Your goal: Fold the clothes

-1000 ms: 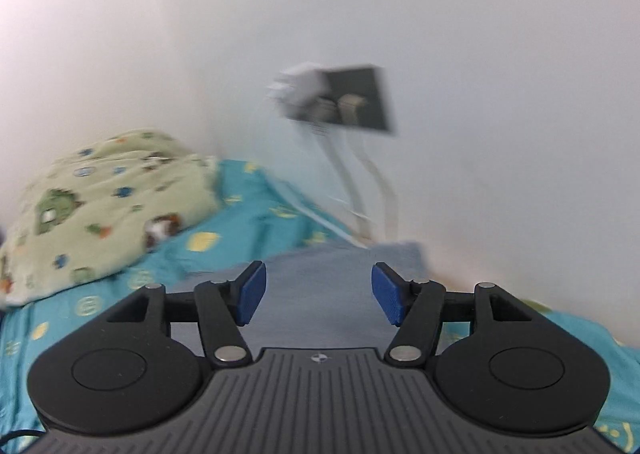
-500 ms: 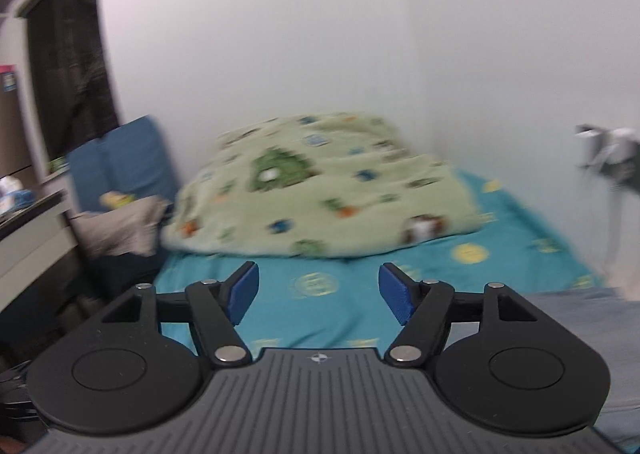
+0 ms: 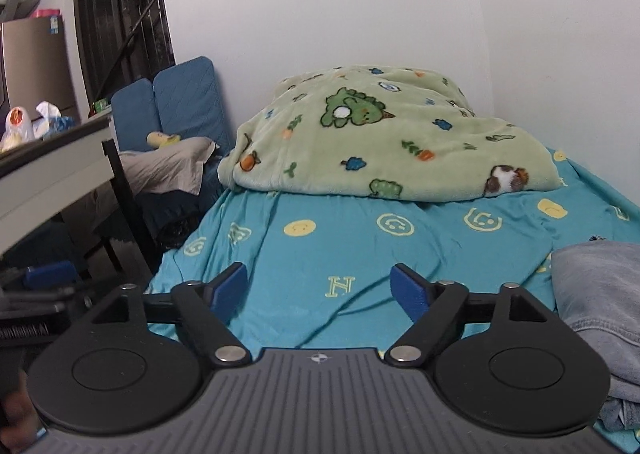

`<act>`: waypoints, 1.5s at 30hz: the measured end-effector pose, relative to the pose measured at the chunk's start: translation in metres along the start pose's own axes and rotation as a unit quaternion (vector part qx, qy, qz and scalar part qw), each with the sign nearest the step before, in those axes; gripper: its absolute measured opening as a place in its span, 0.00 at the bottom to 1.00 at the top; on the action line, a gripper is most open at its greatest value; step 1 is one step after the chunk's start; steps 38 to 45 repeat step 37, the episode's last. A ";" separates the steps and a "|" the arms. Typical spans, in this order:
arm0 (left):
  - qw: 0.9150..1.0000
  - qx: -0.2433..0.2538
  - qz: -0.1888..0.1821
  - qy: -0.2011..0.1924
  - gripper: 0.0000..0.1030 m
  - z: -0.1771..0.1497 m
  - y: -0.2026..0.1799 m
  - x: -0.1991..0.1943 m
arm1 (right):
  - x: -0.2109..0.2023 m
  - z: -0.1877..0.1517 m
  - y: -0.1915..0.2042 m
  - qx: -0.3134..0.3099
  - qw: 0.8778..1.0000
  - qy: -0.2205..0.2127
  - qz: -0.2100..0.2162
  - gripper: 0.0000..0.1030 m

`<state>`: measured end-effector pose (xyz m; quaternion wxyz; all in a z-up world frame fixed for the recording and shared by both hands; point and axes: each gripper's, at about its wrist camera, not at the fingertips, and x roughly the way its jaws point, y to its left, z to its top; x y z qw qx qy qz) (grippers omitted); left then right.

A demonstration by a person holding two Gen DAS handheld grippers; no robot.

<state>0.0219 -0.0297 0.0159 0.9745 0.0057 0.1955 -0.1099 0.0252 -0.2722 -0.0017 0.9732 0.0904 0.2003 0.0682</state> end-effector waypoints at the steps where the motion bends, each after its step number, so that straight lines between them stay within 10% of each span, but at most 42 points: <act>1: 1.000 -0.003 -0.001 0.003 1.00 -0.001 0.000 0.002 | 0.003 -0.001 -0.003 0.004 1.000 0.003 -0.004 0.87; 7: 1.000 -0.007 0.022 0.012 1.00 -0.007 -0.001 0.009 | 0.015 0.001 -0.003 -0.011 0.999 0.007 -0.029 1.00; 45: 0.999 -0.019 0.041 0.016 1.00 -0.011 0.002 0.010 | 0.021 -0.009 0.004 -0.024 0.999 0.017 -0.044 1.00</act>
